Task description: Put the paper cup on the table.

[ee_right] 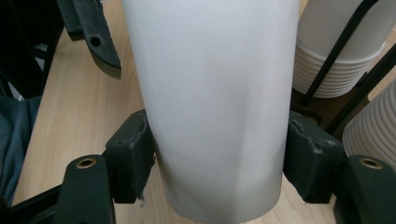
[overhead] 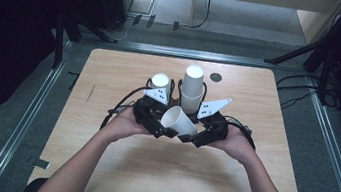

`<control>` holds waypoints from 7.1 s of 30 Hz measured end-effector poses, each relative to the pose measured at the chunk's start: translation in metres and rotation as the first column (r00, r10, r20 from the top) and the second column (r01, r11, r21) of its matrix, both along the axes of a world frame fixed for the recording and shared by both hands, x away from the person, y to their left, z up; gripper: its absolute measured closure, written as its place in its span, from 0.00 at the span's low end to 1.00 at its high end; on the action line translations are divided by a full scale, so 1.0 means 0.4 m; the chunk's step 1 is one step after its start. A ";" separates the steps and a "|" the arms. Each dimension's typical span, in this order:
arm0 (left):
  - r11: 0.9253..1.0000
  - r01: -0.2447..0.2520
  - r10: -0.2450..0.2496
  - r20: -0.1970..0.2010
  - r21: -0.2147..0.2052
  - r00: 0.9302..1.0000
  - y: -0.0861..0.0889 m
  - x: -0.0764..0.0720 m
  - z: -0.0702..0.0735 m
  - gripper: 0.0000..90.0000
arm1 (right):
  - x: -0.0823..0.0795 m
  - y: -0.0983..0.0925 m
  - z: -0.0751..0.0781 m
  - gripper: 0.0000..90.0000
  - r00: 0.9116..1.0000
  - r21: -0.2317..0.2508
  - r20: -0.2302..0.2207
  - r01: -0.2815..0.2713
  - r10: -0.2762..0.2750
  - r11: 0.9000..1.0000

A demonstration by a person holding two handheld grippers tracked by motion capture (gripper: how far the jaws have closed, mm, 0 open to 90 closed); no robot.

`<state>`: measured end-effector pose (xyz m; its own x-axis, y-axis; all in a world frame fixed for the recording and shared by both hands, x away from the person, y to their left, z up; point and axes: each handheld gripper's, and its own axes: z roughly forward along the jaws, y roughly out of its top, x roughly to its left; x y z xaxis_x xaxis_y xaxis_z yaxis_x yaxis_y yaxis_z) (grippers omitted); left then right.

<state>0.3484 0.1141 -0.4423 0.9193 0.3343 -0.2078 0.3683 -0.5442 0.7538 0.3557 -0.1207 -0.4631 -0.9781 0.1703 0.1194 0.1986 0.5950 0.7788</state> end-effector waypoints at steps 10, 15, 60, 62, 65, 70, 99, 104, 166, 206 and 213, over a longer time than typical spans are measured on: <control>0.992 -0.011 0.009 -0.015 -0.123 1.000 0.015 0.001 0.004 0.16 | -0.001 0.006 0.000 0.36 1.000 0.031 -0.025 -0.006 0.007 1.000; 0.991 -0.017 0.015 -0.013 -0.132 1.000 0.014 -0.001 0.000 0.19 | 0.002 0.007 0.003 0.36 0.999 0.060 -0.037 -0.013 0.015 0.998; 0.959 0.150 -0.171 0.072 0.241 0.983 -0.039 0.001 0.040 0.25 | -0.011 0.060 -0.036 0.36 0.999 -0.016 -0.029 -0.031 0.030 0.999; 0.961 0.148 -0.169 0.072 0.232 0.983 -0.039 0.000 0.038 0.25 | -0.011 0.060 -0.036 0.37 0.999 -0.019 -0.030 -0.037 0.036 0.999; 0.969 0.134 -0.152 0.074 0.205 0.986 -0.035 -0.001 0.035 0.22 | -0.012 0.060 -0.034 0.37 0.999 -0.015 -0.035 -0.038 0.037 0.999; 0.981 0.069 -0.082 0.064 0.182 0.995 -0.032 0.004 0.028 0.03 | -0.009 0.054 -0.028 0.37 0.999 -0.007 -0.028 -0.030 0.030 1.000; 0.987 -0.001 0.002 0.008 -0.162 1.000 -0.002 -0.011 -0.003 0.24 | 0.001 0.028 -0.010 0.36 0.997 0.081 -0.082 -0.006 0.013 0.997; 0.993 -0.004 0.006 0.020 -0.120 1.000 -0.008 -0.012 -0.001 0.29 | 0.001 0.032 -0.019 0.36 0.995 0.053 -0.096 -0.007 0.012 0.999; 0.991 -0.135 0.135 0.024 -0.007 0.991 0.197 -0.001 0.004 0.30 | 0.045 -0.094 0.000 0.24 0.984 -0.020 -0.022 0.175 -0.176 0.984; 0.926 -0.373 0.373 0.021 0.054 0.928 0.386 0.096 -0.040 0.29 | 0.046 -0.082 -0.034 0.24 0.979 -0.036 0.006 0.201 -0.201 0.979; 0.909 -0.411 0.411 0.015 0.072 0.912 0.412 0.118 -0.070 0.29 | 0.039 -0.082 -0.040 0.24 0.979 -0.054 0.004 0.205 -0.205 0.977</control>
<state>0.3957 0.2788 -0.4702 0.6975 0.6964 -0.1691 0.5709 -0.3974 0.7184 0.3712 -0.1535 -0.4789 -0.9215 0.3738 0.1057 0.3218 0.5822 0.7467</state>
